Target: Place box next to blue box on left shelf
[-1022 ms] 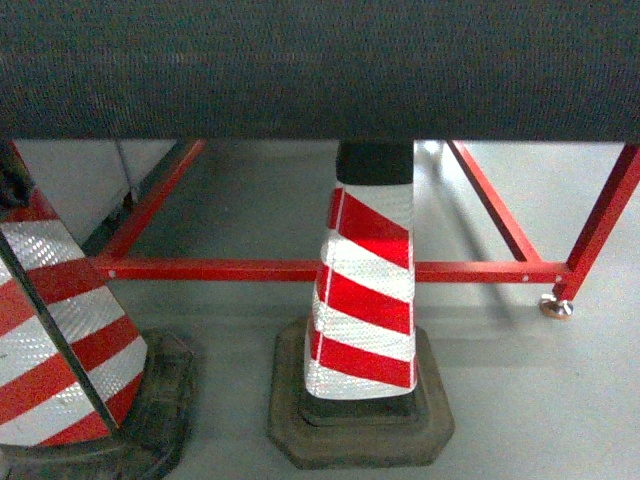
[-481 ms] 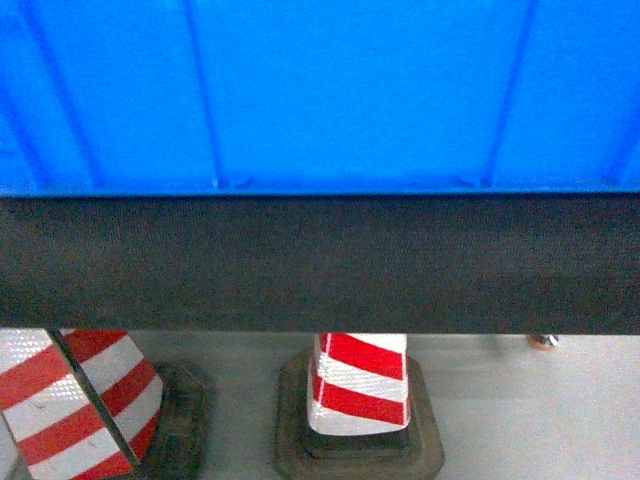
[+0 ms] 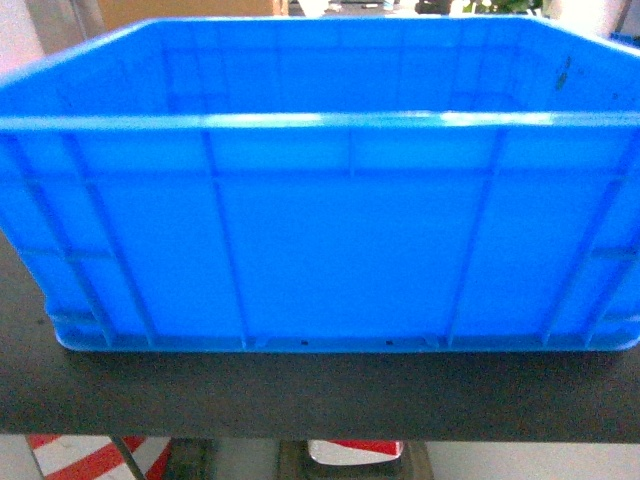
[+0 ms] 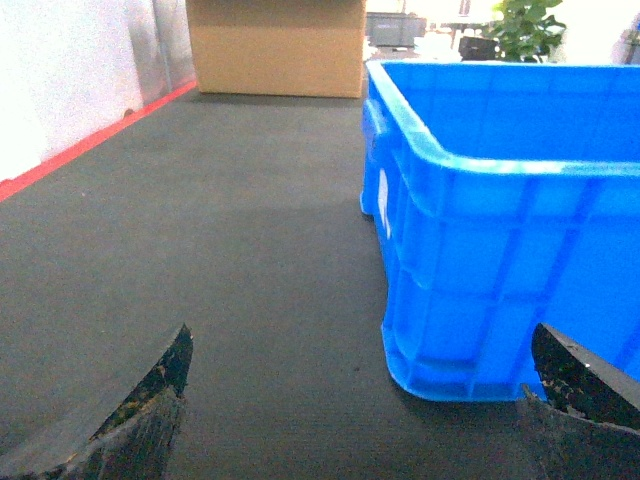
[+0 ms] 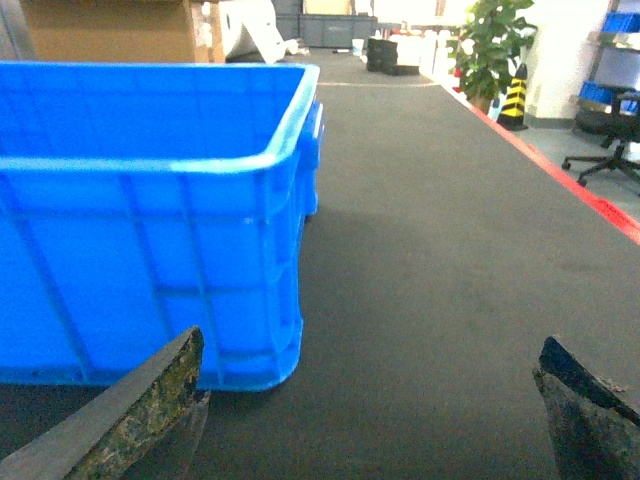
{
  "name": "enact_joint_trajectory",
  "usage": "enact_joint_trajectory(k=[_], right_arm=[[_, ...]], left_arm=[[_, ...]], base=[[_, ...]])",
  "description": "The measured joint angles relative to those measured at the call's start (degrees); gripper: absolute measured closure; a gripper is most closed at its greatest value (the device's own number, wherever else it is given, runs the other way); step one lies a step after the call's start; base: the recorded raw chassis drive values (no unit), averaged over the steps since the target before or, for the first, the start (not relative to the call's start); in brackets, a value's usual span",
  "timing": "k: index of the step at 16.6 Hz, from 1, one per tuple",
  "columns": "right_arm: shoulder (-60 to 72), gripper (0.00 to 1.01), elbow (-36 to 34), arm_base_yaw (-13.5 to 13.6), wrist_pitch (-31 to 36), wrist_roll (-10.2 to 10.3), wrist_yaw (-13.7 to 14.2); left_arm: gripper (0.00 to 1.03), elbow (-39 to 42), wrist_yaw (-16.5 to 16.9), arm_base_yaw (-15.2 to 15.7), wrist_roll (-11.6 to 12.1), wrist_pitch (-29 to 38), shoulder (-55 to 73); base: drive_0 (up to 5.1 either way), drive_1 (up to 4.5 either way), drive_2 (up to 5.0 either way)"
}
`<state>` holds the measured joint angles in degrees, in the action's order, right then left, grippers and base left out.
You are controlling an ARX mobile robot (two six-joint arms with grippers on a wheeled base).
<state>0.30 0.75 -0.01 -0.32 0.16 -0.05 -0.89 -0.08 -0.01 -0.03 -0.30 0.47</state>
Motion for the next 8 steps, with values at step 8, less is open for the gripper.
enact_joint_trajectory(k=[8], right_arm=[[0.0, 0.03, 0.0, 0.0, 0.0, 0.0, 0.0]], left_arm=[[0.05, 0.0, 0.1, 0.0, 0.0, 0.0, 0.0]], base=[[0.0, 0.00, 0.0]])
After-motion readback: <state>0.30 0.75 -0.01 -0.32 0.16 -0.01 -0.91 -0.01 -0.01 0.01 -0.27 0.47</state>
